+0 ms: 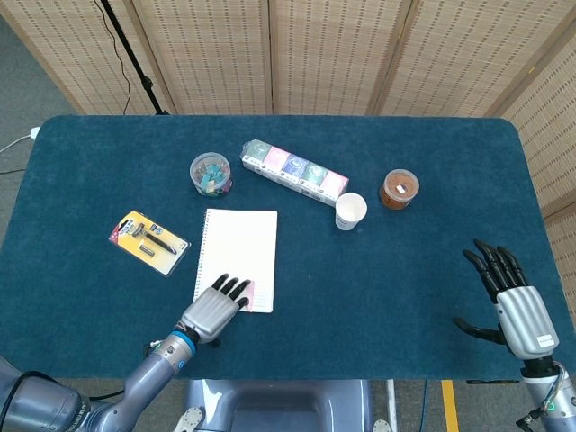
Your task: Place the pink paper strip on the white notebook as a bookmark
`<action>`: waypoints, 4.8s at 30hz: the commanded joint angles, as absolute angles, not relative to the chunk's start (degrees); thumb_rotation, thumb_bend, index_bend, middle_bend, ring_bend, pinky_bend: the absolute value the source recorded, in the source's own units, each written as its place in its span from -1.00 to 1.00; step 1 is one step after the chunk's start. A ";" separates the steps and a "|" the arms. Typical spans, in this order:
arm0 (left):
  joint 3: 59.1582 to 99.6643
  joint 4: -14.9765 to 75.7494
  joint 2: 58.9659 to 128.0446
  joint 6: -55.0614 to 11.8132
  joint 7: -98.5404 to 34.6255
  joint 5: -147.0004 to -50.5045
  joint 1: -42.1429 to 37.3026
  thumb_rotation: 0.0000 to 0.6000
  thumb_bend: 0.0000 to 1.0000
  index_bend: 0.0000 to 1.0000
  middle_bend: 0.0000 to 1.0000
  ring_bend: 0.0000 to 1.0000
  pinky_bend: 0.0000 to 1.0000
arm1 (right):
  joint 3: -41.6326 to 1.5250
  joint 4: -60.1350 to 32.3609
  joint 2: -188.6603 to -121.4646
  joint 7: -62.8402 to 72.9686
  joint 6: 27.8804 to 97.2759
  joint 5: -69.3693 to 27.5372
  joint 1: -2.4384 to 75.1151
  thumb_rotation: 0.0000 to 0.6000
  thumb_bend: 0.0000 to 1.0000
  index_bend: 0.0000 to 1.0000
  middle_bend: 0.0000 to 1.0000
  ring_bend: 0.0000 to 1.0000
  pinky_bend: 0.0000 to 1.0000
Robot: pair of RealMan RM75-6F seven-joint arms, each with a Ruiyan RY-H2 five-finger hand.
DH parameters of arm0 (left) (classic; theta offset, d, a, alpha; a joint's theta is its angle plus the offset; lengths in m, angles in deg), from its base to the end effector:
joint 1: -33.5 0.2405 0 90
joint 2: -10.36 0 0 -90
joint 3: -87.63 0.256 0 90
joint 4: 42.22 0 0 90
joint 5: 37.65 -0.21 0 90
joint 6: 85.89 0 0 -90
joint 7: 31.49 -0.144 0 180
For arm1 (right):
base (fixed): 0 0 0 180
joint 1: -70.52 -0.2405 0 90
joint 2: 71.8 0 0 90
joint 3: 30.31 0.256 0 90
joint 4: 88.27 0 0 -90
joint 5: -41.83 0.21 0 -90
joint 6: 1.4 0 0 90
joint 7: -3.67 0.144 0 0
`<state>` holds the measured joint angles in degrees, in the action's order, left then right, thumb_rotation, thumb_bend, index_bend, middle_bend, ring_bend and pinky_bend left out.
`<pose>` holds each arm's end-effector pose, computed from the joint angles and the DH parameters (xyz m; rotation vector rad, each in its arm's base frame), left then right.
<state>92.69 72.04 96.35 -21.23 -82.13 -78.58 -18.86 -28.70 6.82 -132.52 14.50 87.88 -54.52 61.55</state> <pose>-0.1080 0.2375 -0.0369 -2.2263 -0.8709 -0.5247 -0.2667 -0.1929 0.1695 1.5050 -0.8929 1.2173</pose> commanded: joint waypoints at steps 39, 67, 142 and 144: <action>93.30 72.55 97.04 -21.73 -83.01 -79.08 -18.89 1.00 -1.00 -0.53 -1.00 -1.00 -1.00 | -28.62 7.31 -132.02 15.18 88.14 -55.39 62.01 1.00 -0.93 -0.83 -1.00 -1.00 -1.00; 94.08 73.12 96.05 -21.11 -83.40 -79.65 -18.41 1.00 -1.00 -0.53 -1.00 -1.00 -1.00 | -28.61 7.71 -131.71 15.53 88.52 -55.84 62.23 1.00 -0.93 -0.82 -1.00 -1.00 -1.00; 93.36 78.10 86.63 -19.32 -77.67 -84.11 -16.45 1.00 -1.00 -0.53 -1.00 -1.00 -1.00 | -29.32 8.86 -131.17 15.87 89.30 -58.01 62.60 1.00 -0.93 -0.80 -1.00 -1.00 -1.00; 93.53 78.98 84.36 -19.18 -75.82 -85.97 -15.65 1.00 -1.00 -0.54 -1.00 -1.00 -1.00 | -29.33 8.92 -131.14 15.89 89.36 -58.00 62.64 1.00 -0.93 -0.80 -1.00 -1.00 -1.00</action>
<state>93.38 77.89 86.37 -19.22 -77.61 -84.17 -16.56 -29.32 8.92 -131.14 15.88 89.36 -58.00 62.63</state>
